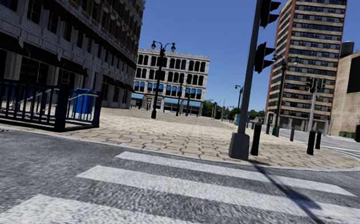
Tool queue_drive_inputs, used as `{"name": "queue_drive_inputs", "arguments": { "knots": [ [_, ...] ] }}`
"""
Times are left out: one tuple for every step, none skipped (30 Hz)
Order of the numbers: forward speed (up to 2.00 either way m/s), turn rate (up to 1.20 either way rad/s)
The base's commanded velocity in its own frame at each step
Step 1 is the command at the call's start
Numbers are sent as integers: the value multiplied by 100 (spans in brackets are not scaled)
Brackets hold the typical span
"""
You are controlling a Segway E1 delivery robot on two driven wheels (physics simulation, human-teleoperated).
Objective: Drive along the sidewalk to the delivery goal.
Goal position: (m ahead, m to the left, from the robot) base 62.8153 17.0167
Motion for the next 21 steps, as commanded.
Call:
{"name": "queue_drive_inputs", "arguments": {
  "knots": [
    [200, 0],
    [200, 0],
    [200, 0],
    [200, 0],
    [200, 0],
    [200, 0],
    [200, 0],
    [200, 0],
    [200, 0],
    [200, -49],
    [200, -52],
    [200, -52],
    [200, -53],
    [200, -48],
    [200, -24],
    [200, -24],
    [200, -2],
    [200, 0],
    [200, 0],
    [200, 0],
    [200, 0]
  ]
}}
